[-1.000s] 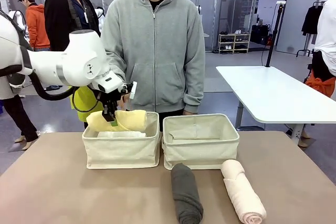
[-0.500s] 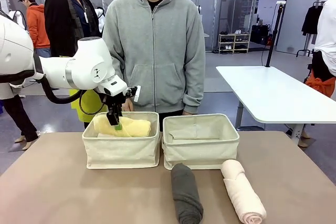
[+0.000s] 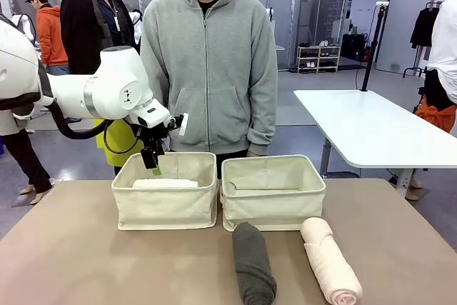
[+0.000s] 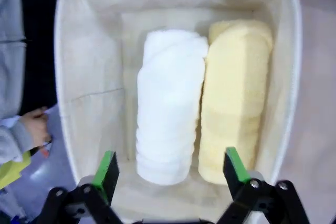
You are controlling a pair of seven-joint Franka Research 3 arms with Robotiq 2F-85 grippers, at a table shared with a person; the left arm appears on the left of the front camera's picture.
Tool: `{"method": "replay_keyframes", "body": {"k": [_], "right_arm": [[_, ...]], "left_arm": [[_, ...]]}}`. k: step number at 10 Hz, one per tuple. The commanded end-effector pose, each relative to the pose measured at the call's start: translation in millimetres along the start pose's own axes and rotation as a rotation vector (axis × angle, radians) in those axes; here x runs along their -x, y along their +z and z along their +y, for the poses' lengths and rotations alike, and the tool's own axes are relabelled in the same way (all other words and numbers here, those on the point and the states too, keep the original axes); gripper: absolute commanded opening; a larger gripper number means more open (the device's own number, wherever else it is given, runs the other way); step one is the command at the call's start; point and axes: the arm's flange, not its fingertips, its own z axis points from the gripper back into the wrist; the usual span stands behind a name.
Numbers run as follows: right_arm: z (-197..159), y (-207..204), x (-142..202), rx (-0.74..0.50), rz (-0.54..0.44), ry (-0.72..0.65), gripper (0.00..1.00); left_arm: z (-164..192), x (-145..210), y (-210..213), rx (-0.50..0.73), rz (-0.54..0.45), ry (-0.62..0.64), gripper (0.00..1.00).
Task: Divide the towels into two baskets.
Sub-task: Pick up one hotel-folded towel from the bottom of the table and place it in the Fabric basket indicated by the person.
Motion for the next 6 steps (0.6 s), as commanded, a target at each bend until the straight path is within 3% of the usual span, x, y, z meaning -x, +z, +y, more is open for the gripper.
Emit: {"method": "replay_keyframes", "body": {"k": [1, 6], "right_arm": [[1.9, 0.9, 1.8, -0.013, -0.009, 0.002, 1.0], [1.9, 0.9, 1.8, -0.013, -0.009, 0.002, 1.0]], "left_arm": [[3.3, -4.3, -3.0, 0.001, 0.0, -0.008, 1.0], [3.3, -4.3, -3.0, 0.001, 0.0, -0.008, 1.0]]}}
